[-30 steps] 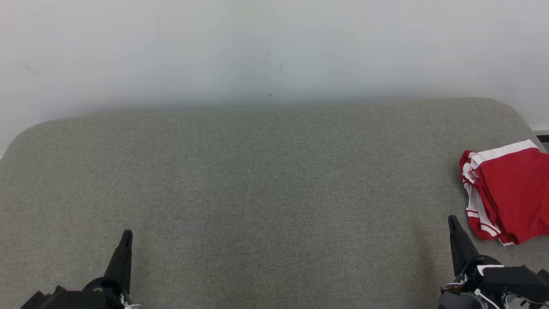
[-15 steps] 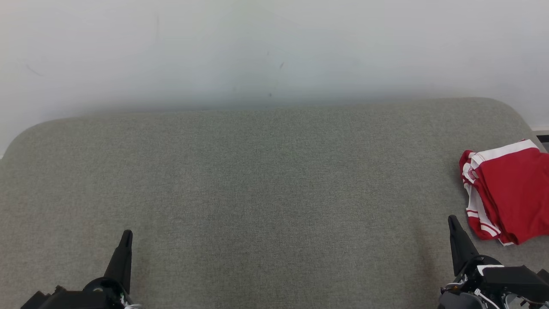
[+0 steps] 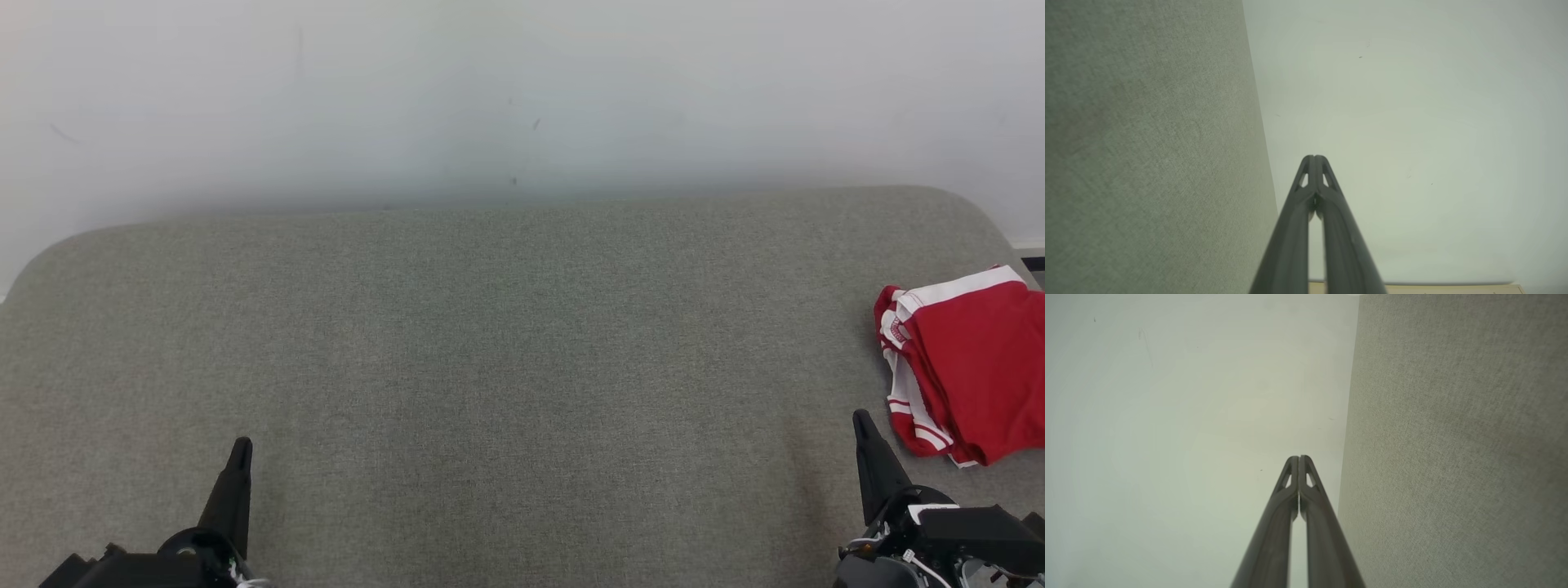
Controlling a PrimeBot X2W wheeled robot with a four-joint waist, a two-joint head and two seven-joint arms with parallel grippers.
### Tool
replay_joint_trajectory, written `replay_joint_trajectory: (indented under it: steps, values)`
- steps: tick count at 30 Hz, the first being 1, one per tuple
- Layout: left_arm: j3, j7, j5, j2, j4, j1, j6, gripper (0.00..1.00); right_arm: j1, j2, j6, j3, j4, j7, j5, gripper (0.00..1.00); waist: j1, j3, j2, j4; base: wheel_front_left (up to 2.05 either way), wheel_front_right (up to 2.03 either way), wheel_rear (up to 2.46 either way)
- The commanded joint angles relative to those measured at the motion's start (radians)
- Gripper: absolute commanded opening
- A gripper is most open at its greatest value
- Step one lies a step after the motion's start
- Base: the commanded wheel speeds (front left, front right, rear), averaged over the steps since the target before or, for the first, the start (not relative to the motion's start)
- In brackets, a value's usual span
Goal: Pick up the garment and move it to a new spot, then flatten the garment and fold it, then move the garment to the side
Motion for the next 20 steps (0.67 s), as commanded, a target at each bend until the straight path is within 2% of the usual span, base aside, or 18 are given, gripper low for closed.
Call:
replay_joint_trajectory:
  steps: [1,20]
  values:
    - [0.003,0.003,-0.005,0.005,0.001,-0.011,-0.002,0.00,-0.007,0.002,-0.002,-0.002,-0.002,0.003,0.002,0.00,0.0000,0.000,0.0000,0.000,0.00,0.00,0.00]
    - [0.003,0.003,-0.005,0.005,0.001,-0.011,-0.002,0.00,-0.007,0.002,-0.002,-0.002,-0.002,0.003,0.002,0.00,0.0000,0.000,0.0000,0.000,0.00,0.00,0.00]
